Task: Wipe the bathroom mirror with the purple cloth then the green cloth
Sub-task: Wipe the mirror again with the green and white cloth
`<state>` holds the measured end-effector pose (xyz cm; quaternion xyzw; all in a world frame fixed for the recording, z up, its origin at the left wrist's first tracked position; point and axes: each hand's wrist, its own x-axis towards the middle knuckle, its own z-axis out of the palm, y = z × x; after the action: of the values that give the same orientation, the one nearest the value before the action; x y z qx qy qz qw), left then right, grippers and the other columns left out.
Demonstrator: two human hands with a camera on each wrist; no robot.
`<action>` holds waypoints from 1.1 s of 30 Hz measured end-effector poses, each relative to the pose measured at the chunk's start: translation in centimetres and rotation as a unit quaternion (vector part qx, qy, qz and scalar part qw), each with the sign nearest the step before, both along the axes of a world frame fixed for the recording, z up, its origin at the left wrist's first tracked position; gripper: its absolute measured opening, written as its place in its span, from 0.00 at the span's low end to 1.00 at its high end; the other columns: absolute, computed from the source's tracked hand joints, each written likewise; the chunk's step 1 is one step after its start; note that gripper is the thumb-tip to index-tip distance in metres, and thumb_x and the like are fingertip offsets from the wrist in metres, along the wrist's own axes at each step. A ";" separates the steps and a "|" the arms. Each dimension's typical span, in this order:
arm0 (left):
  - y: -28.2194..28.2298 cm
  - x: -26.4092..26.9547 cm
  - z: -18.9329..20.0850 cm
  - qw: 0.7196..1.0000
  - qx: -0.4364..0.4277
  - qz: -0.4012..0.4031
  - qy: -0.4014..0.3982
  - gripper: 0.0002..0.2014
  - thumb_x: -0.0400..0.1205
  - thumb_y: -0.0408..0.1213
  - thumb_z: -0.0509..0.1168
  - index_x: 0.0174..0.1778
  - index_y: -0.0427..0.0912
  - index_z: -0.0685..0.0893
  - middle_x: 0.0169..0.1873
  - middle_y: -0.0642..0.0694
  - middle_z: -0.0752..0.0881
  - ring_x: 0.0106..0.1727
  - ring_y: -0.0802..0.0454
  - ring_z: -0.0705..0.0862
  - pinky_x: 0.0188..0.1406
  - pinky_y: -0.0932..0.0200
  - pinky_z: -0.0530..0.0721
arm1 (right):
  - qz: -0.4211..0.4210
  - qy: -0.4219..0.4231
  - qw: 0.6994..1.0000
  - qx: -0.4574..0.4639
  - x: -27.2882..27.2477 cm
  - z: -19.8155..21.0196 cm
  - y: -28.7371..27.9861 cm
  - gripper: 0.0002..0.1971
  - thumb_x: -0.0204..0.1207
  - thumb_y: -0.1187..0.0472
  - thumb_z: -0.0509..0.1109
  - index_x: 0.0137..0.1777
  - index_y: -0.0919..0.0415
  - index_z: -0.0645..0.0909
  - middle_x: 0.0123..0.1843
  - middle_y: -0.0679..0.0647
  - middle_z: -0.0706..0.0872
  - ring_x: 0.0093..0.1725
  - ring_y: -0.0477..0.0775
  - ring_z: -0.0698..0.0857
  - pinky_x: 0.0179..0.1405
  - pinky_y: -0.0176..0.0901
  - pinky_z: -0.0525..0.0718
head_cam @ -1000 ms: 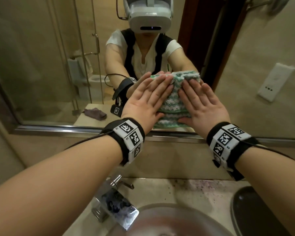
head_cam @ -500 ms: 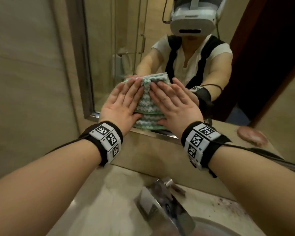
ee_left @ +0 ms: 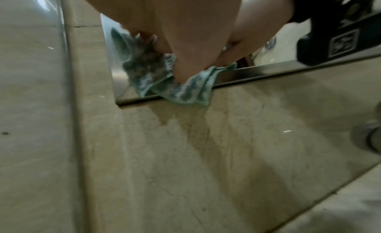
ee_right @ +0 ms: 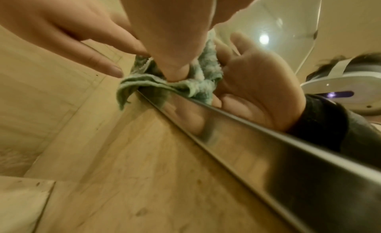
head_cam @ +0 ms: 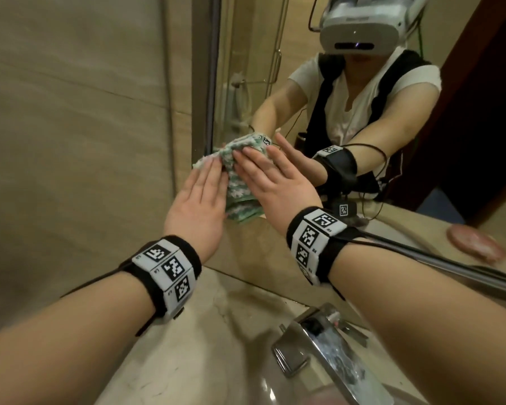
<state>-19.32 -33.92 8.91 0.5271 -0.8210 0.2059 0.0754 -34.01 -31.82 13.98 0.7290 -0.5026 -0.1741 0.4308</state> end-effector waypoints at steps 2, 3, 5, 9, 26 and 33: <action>1.0 -0.5 -0.3 1.000 0.011 -0.005 0.016 0.33 0.88 0.44 0.46 0.80 0.31 0.37 0.81 0.32 0.40 0.83 0.42 0.42 0.78 0.51 0.35 | 0.007 -0.013 1.000 0.002 0.3 -0.1 0.0 0.30 0.82 0.59 0.39 0.81 0.64 0.34 0.83 0.59 0.33 0.81 0.58 0.33 0.69 0.59 0.20; 1.3 -0.6 -0.4 0.999 0.012 -0.010 0.037 0.33 0.86 0.43 0.51 0.82 0.31 0.45 0.80 0.31 0.50 0.82 0.40 0.50 0.80 0.51 0.44 | 0.010 -0.018 1.000 0.003 0.3 -0.1 0.1 0.30 0.81 0.59 0.39 0.82 0.65 0.35 0.83 0.60 0.34 0.81 0.58 0.34 0.70 0.58 0.23; 1.5 -0.9 -0.1 0.996 0.049 0.001 0.068 0.32 0.76 0.40 0.69 0.74 0.30 0.70 0.67 0.30 0.76 0.70 0.37 0.75 0.68 0.49 0.74 | -0.008 -0.016 1.000 0.017 0.7 0.2 0.6 0.30 0.82 0.59 0.40 0.82 0.66 0.38 0.83 0.60 0.35 0.82 0.59 0.35 0.70 0.56 0.25; 1.5 -1.3 1.0 0.990 0.078 -0.008 0.115 0.18 0.80 0.33 0.64 0.64 0.31 0.79 0.61 0.35 0.79 0.59 0.37 0.79 0.51 0.46 0.81 | 0.003 -0.037 0.999 0.033 1.1 0.5 0.5 0.30 0.77 0.62 0.39 0.78 0.66 0.63 0.81 0.60 0.62 0.81 0.59 0.58 0.78 0.59 0.41; -0.6 -1.4 2.0 0.997 0.023 -0.060 0.051 0.10 0.82 0.37 0.60 0.55 0.44 0.85 0.50 0.44 0.85 0.51 0.41 0.83 0.42 0.53 0.78 | -0.094 -0.310 0.938 0.122 1.2 0.0 2.8 0.17 0.82 0.65 0.56 0.69 0.57 0.74 0.66 0.55 0.80 0.67 0.57 0.76 0.54 0.50 0.76; 1.8 -5.4 2.2 0.986 0.016 -0.134 0.103 0.05 0.65 0.33 0.78 0.30 0.41 0.88 0.27 0.43 0.84 0.29 0.41 0.83 0.23 0.60 0.71 | -0.182 -0.332 0.917 0.122 -2.6 0.5 5.8 0.22 0.81 0.66 0.57 0.73 0.50 0.72 0.66 0.56 0.79 0.63 0.59 0.79 0.46 0.49 0.76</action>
<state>-24.67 -32.11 11.08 0.4321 -0.8752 0.1253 0.1776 -36.62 -26.01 14.52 0.6877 -0.7156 -0.0576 0.1077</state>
